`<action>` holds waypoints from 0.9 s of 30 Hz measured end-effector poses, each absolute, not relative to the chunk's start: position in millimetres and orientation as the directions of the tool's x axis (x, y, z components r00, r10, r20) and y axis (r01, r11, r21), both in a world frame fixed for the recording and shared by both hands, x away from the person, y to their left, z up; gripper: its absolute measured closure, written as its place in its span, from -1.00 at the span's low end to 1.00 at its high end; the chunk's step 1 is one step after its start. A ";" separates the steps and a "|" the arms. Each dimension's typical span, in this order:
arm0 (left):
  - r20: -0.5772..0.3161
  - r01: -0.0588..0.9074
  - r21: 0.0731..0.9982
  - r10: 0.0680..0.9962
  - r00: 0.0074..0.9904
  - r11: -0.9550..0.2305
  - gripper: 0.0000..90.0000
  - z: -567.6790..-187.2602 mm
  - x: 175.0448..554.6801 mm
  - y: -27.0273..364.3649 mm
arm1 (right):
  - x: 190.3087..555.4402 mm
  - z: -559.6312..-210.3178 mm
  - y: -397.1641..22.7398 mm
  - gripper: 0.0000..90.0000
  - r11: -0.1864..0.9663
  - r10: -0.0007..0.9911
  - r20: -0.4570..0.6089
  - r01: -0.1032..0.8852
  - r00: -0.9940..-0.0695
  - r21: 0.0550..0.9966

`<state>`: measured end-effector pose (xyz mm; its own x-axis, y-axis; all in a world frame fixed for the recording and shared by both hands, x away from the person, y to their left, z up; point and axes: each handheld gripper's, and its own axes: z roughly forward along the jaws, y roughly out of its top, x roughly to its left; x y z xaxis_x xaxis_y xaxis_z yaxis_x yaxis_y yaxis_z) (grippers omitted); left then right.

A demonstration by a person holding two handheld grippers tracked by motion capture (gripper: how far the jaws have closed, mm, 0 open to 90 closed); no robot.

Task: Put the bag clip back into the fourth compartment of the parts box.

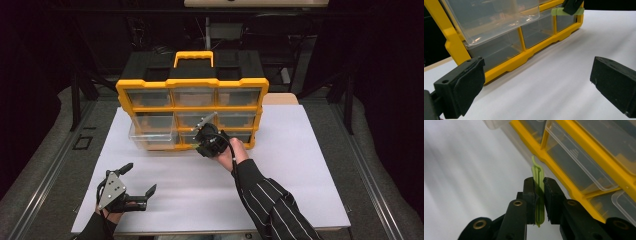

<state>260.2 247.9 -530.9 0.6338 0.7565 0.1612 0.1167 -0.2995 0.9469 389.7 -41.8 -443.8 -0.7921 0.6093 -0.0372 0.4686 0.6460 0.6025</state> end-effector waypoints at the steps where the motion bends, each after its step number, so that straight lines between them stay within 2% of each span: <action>1: 0.162 0.116 0.947 0.756 0.634 -0.300 -1.00 -530.9 260.2 247.7 | 389.7 -443.8 -41.8 0.78 0.646 0.609 -0.037 0.469 -0.792 0.603; 27: 0.163 0.121 0.945 0.759 0.631 -0.303 -1.00 -531.3 260.7 247.5 | 393.0 -414.0 -45.9 0.78 0.656 0.594 -0.064 0.436 -0.802 0.616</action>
